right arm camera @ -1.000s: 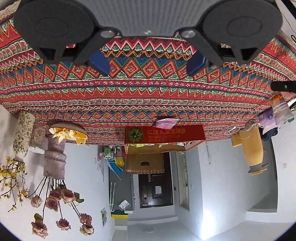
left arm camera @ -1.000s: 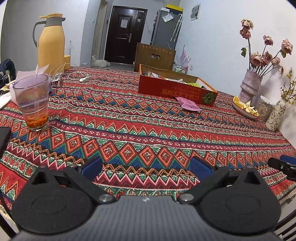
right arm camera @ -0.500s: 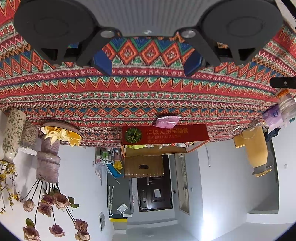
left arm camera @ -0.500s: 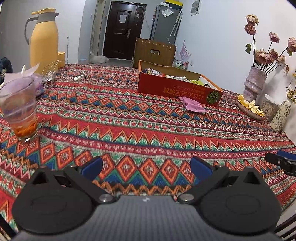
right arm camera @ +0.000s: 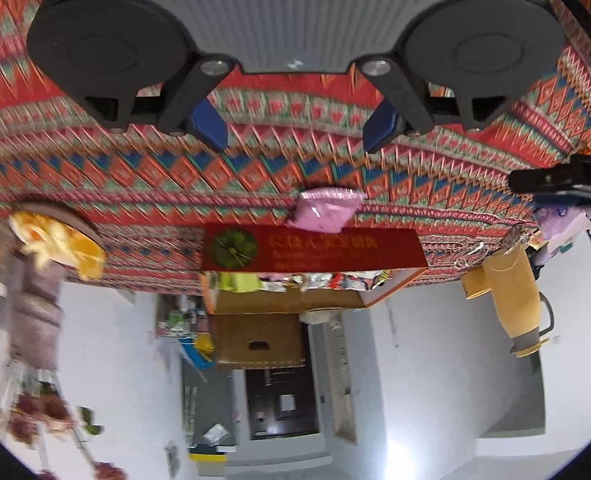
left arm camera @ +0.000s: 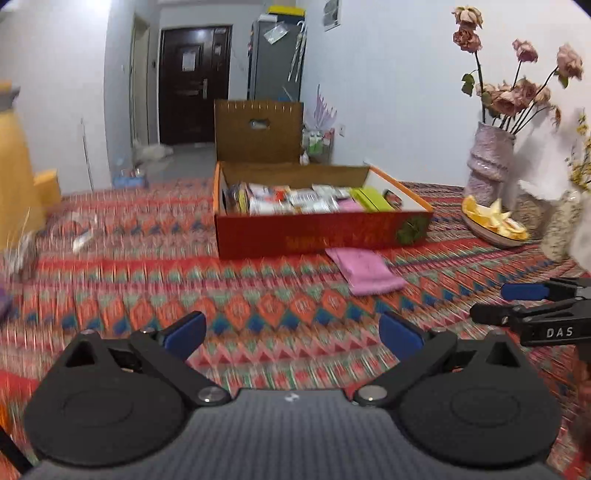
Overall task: Organize snacks
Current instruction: 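Grasp the pink packet on the cloth with the right gripper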
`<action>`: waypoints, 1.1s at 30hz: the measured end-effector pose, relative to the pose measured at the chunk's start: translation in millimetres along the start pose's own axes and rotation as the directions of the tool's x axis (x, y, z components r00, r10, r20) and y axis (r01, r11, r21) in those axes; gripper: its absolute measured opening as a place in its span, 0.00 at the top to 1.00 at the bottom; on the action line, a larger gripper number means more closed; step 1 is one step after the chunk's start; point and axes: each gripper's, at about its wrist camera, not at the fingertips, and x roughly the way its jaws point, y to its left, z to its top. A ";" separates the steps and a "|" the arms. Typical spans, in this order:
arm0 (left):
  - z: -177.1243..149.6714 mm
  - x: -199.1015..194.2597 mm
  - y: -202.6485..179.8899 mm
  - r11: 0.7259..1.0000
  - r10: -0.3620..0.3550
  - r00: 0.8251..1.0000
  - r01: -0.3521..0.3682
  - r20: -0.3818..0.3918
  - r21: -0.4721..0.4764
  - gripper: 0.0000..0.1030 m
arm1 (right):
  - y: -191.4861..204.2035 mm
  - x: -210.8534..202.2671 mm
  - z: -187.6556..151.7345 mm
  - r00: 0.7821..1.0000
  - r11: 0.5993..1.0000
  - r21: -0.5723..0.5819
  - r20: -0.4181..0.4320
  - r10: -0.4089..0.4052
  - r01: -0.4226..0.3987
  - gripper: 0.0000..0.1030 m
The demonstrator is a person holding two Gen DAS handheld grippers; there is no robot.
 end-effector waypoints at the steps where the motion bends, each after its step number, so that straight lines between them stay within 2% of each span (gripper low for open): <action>1: 5.1 7.5 1.9 1.000 0.009 1.000 -0.009 0.008 0.004 0.01 | 1.0 13.7 7.6 1.000 1.000 0.006 -0.016 0.012 -0.012 0.22; 4: 19.2 34.4 11.6 1.000 0.012 1.000 -0.012 -0.005 -0.014 0.02 | 7.7 56.3 26.3 0.999 0.999 0.038 -0.032 0.035 -0.034 0.22; 6: 25.2 52.9 17.6 1.000 0.006 1.000 -0.007 -0.018 -0.025 0.03 | 18.1 87.6 37.2 0.999 0.999 0.028 -0.034 0.031 -0.030 0.18; 12: 29.3 104.5 18.6 0.999 0.012 0.998 -0.014 -0.068 -0.035 0.16 | 44.6 158.0 45.3 0.998 1.000 -0.028 -0.066 0.002 -0.004 0.19; 13: 29.4 111.7 15.8 0.999 0.014 0.998 -0.016 -0.069 -0.032 0.20 | 47.4 162.1 44.7 0.998 0.999 -0.045 -0.060 -0.009 0.006 0.20; 15: 29.0 125.5 9.8 0.999 0.016 0.997 -0.018 -0.079 -0.032 0.29 | 51.4 169.9 44.1 0.998 0.996 -0.078 -0.051 -0.046 0.042 0.35; 17: 27.3 141.5 3.1 0.999 0.025 0.995 -0.028 -0.095 -0.032 0.49 | 47.2 174.3 44.2 0.997 0.996 -0.078 -0.051 -0.051 0.047 0.38; 18: 26.7 148.4 0.3 0.999 0.029 0.994 -0.032 -0.106 -0.030 0.66 | 43.4 174.2 44.9 0.998 0.997 -0.065 -0.050 -0.046 0.043 0.41; 21: 23.7 161.7 -6.2 0.999 0.032 0.990 -0.036 -0.135 -0.024 0.85 | 35.0 170.4 45.6 0.998 0.999 -0.038 -0.055 -0.029 0.027 0.41; 25: 20.8 142.6 -11.5 1.000 0.027 0.992 -0.028 -0.124 -0.004 0.86 | 31.5 150.1 39.6 0.999 0.997 -0.061 -0.033 -0.040 0.037 0.41; 28: 15.7 108.1 -15.7 0.999 0.042 0.993 -0.041 -0.108 0.010 0.86 | 29.1 116.8 30.5 1.000 0.997 -0.070 -0.008 -0.012 0.012 0.41; 33: -14.0 35.2 -12.5 0.993 0.020 0.996 -0.030 -0.088 -0.110 0.86 | 24.8 45.3 10.6 0.999 0.998 -0.058 0.040 0.007 -0.005 0.41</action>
